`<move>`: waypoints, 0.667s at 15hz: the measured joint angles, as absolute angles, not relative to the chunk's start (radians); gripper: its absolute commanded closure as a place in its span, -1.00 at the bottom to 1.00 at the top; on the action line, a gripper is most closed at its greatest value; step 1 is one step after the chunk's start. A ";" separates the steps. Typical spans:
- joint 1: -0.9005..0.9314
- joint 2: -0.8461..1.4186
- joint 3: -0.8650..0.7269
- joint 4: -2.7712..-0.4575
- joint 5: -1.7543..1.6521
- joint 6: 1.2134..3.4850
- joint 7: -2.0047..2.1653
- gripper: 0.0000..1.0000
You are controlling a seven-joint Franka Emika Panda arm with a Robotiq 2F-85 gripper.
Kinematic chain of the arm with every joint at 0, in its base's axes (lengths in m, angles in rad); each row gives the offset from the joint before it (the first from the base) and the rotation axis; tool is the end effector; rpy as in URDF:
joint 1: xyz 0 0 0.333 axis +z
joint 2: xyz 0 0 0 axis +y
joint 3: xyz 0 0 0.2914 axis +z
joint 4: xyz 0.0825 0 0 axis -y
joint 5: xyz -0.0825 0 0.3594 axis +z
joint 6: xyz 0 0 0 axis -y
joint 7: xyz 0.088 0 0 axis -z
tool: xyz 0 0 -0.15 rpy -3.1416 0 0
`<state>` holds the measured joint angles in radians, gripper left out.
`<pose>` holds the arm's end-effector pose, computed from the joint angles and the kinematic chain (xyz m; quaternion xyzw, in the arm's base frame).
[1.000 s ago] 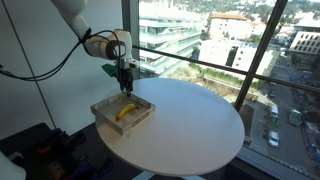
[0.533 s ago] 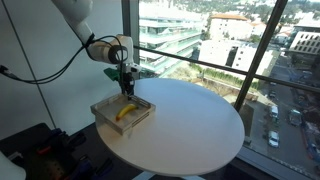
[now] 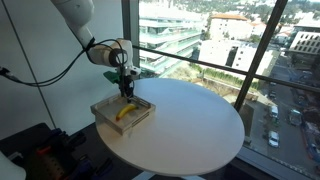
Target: Move the banana from the tray to the table
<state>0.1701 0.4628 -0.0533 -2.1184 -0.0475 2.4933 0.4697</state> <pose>0.5361 0.0603 0.1396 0.9868 -0.1538 -0.0346 0.0371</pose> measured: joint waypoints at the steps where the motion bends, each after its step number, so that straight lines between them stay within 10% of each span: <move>1: 0.178 0.468 -0.058 -2.118 -0.054 2.493 0.472 -1.00; 10: 0.225 0.513 -0.089 -2.099 -0.091 2.494 0.490 -1.00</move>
